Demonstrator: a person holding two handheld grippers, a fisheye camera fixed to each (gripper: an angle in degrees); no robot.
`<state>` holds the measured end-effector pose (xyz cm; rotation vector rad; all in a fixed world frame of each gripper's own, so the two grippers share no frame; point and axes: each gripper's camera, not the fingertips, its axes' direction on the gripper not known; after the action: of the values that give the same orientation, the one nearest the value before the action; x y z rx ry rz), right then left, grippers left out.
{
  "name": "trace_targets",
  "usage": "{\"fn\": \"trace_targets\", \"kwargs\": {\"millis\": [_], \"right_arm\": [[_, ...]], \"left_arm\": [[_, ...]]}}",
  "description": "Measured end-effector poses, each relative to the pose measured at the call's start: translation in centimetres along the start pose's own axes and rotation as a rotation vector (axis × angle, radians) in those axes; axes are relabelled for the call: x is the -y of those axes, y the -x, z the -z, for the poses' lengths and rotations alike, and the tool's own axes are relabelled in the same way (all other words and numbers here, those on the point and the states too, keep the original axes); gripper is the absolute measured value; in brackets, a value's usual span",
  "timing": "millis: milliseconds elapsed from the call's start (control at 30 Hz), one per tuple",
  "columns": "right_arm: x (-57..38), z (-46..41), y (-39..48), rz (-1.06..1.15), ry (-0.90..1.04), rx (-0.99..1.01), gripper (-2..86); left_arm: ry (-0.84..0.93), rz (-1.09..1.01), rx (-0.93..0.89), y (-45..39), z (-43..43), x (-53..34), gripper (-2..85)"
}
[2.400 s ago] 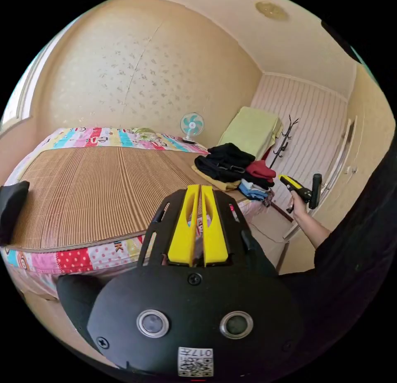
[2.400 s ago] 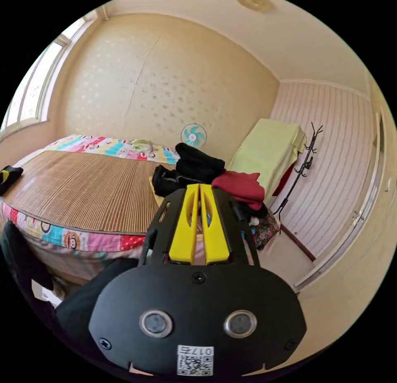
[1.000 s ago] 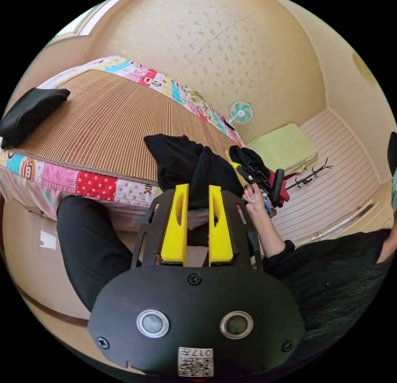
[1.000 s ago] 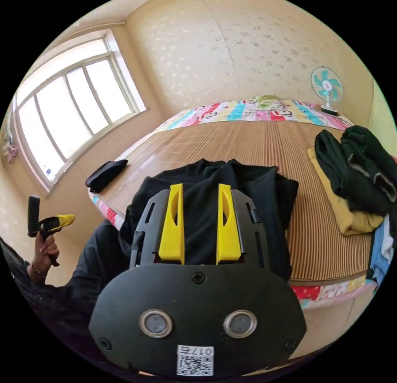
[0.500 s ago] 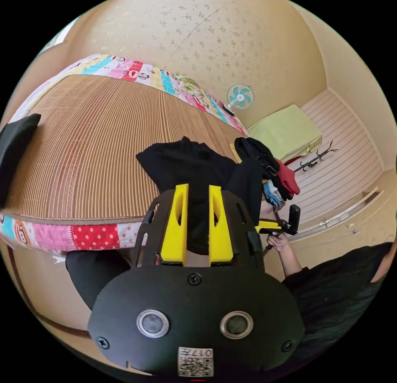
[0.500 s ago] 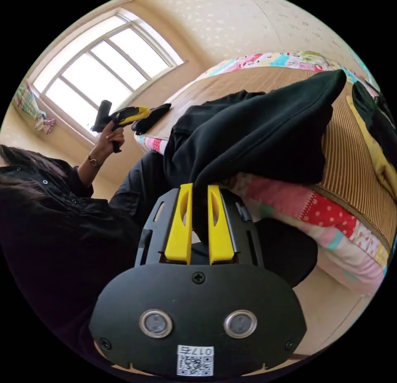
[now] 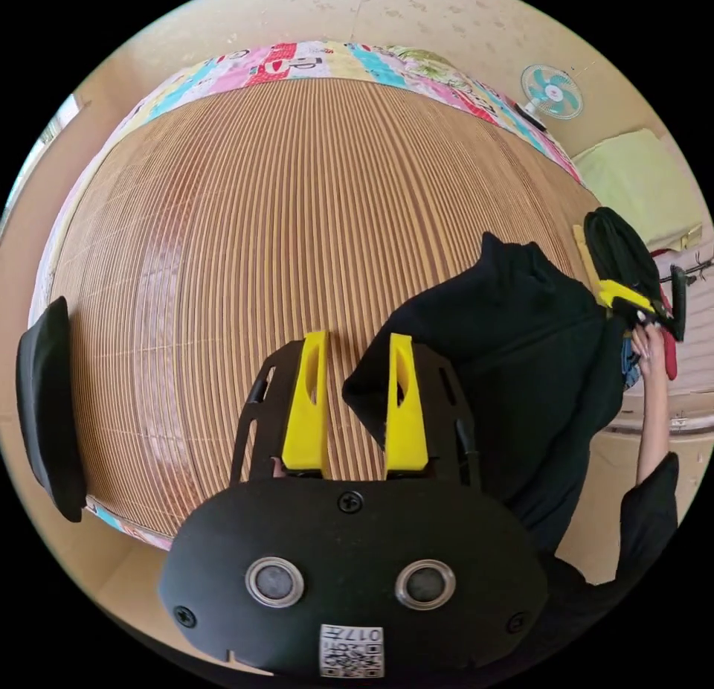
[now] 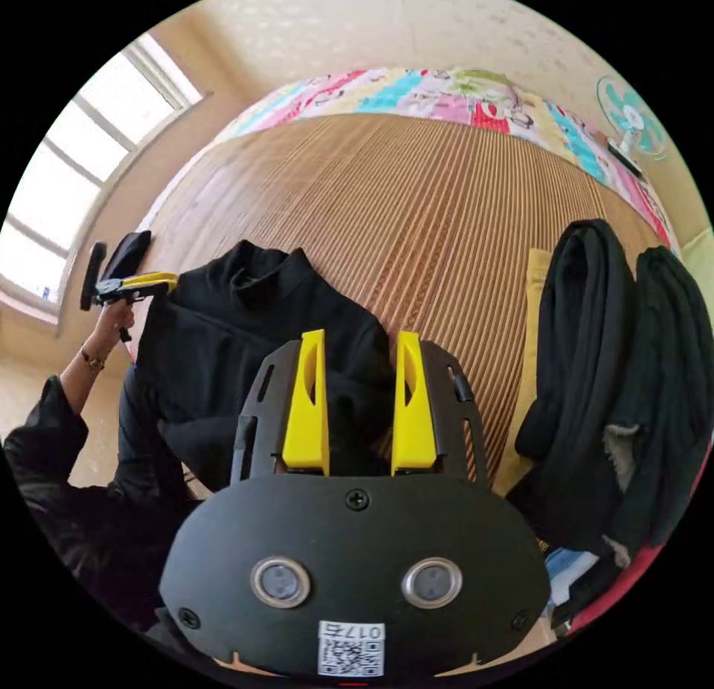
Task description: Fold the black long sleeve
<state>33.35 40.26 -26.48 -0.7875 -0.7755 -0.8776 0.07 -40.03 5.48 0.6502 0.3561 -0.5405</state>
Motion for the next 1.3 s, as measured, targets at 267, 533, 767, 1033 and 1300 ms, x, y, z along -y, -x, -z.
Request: {"fn": "trace_targets", "kwargs": {"millis": [267, 533, 767, 1033, 1300], "right_arm": [[-3.1, 1.4, 11.1, -0.043, -0.137, -0.24, 3.5], [-21.9, 16.9, 25.2, -0.054, -0.922, -0.469, 2.8], [-33.7, 26.0, 29.2, -0.105, -1.434, -0.182, 3.0], [-35.2, 27.0, 33.8, -0.094, -1.489, -0.358, 3.0], [-31.2, 28.6, 32.0, -0.037, -1.443, -0.23, 3.4]], "left_arm": [[-0.164, 0.154, -0.324, 0.0, 9.9, -9.4, -0.2], [-0.766, 0.26, -0.841, 0.4, 30.9, -21.7, -0.9], [-1.228, -0.054, -0.813, -6.6, 49.4, -30.7, -0.9], [-1.282, -0.131, -0.857, -7.9, 56.0, -33.0, -0.8], [-1.369, -0.073, -0.588, -9.0, 56.9, -30.7, -0.8]]}}
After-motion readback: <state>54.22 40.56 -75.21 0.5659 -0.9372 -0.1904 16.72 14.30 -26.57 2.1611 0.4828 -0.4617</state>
